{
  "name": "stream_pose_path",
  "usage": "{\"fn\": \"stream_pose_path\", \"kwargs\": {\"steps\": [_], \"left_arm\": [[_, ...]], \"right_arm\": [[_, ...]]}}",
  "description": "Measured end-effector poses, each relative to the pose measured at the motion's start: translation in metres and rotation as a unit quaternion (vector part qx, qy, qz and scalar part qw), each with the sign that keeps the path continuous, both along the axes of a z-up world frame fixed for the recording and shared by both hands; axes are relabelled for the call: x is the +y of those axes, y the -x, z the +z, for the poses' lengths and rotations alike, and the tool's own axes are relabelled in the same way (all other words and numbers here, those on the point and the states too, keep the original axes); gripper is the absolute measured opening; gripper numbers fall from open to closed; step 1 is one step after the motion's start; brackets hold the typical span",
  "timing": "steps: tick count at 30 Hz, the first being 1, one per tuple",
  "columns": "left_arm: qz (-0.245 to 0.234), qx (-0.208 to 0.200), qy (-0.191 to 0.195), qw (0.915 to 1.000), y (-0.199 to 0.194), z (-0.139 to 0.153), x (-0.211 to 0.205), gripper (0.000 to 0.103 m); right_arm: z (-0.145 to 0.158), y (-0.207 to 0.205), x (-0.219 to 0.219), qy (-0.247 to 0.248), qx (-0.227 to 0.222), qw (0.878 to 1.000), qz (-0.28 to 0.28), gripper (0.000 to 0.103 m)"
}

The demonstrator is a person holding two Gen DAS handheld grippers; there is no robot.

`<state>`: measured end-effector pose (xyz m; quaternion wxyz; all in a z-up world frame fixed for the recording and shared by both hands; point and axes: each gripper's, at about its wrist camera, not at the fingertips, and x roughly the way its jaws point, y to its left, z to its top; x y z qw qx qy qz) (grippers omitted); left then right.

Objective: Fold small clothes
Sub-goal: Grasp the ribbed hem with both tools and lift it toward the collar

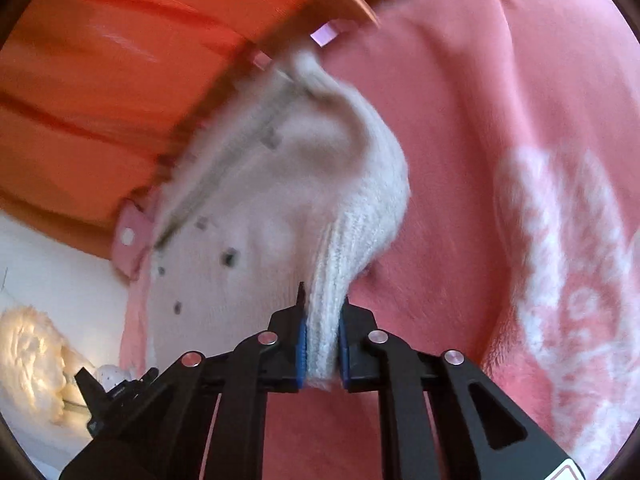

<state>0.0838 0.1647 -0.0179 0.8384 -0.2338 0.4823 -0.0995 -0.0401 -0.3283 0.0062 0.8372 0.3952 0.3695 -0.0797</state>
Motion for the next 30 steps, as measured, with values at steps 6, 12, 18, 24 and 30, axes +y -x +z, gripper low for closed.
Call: {"fn": "stream_pose_path", "kwargs": {"steps": [6,12,18,24,30], "left_arm": [[-0.054,-0.042,-0.015,0.9975,0.047,0.048,-0.001,0.006],[-0.098,-0.022,-0.024,0.9946,0.119,0.051,0.014,0.005],[-0.109,0.012,-0.002,0.9940,0.202,0.055,0.032,0.005],[-0.108,-0.096,0.017,0.9894,0.170,0.133,0.026,0.005],[-0.082,-0.200,0.011,0.9763,0.028,0.161,-0.016,0.006]], "right_arm": [[0.033,0.061,0.029,0.045,-0.021,0.998,0.035,0.008],[0.034,0.143,0.036,0.058,0.012,0.997,0.045,0.008],[0.054,0.215,0.048,0.061,0.032,0.995,0.069,0.008],[0.126,0.188,0.017,0.085,-0.098,0.990,0.046,0.008],[0.121,0.043,-0.062,0.057,-0.180,0.982,-0.019,0.008]]}}
